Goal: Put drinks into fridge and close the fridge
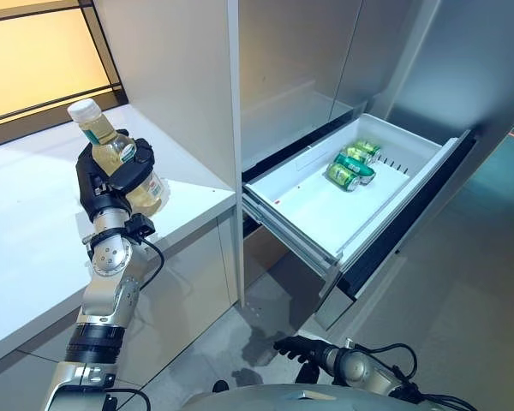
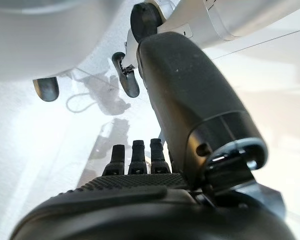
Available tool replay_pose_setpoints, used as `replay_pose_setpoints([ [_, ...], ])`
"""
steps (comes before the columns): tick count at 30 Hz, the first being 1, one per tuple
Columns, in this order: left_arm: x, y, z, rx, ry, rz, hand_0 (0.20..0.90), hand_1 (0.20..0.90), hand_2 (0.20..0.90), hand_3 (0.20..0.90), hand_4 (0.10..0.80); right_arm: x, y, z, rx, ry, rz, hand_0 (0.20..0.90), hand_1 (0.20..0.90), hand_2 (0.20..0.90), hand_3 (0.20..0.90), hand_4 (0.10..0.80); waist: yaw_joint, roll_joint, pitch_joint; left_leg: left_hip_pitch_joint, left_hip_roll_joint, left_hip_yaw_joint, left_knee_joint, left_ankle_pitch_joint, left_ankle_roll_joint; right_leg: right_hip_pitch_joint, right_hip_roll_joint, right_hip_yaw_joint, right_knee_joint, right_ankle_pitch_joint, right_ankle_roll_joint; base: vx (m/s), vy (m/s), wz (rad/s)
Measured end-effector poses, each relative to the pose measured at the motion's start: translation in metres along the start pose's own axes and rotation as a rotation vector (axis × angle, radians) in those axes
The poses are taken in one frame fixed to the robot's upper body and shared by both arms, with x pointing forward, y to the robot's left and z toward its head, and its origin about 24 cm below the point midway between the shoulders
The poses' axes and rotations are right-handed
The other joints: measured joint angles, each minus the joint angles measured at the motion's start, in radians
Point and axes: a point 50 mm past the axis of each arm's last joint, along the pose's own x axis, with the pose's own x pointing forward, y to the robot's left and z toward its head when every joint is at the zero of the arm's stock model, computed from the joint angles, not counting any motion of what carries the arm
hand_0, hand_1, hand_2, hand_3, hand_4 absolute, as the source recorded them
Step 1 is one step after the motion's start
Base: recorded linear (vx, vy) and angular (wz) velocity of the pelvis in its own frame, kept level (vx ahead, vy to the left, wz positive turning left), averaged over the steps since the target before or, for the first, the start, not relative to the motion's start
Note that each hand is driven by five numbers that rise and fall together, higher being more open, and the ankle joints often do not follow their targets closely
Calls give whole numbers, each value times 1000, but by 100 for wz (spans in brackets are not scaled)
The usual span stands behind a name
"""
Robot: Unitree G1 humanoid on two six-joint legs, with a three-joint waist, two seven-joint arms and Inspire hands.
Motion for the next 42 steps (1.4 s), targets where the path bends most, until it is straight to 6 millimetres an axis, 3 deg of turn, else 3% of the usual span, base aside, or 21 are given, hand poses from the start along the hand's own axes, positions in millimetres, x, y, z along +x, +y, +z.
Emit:
replay_pose_setpoints([
  [2,-1,-6,8,-53,-16,-23,300,300,300,200,100,0,-5,10,-17,-42,-13,900,900,900,900,800,4,5,4,-1,0,0,0,0,0,-1,1,0,0,0,0,-36,-6,1],
  [9,-14,-33,38,-202,-149,-157,300,300,300,200,100,-22,-53,92,-16,-377,-106,900,900,900,900,800,-3,6,8,-5,0,0,1,0,0,-4,5,1,4,0,0,-42,-8,0],
  [16,-16,-35,43,-224,-182,-178,300,300,300,200,100,-45,-63,130,-25,-574,-42,900,900,900,900,800,-1,5,19,-5,-1,0,1,1,-2,-5,7,2,4,0,0,-5,0,0],
  [21,-16,-37,43,-225,-185,-211,300,300,300,200,100,-73,-77,155,-28,-721,30,900,900,900,900,800,6,-2,32,-10,-2,0,1,1,-1,-10,4,1,5,0,0,0,0,0],
  [32,-17,-37,48,-165,-241,-317,300,300,300,200,100,-138,-125,190,132,-1064,73,900,900,900,900,800,5,-13,57,-8,-18,2,1,-5,8,-11,-13,0,10,-7,10,-6,3,0],
  [42,-13,-24,67,67,-392,-337,300,300,300,200,100,-164,-152,184,172,-1140,-55,900,900,900,900,800,-3,-19,61,-8,-18,7,1,-6,9,-13,-13,6,11,-7,11,-3,2,-1],
])
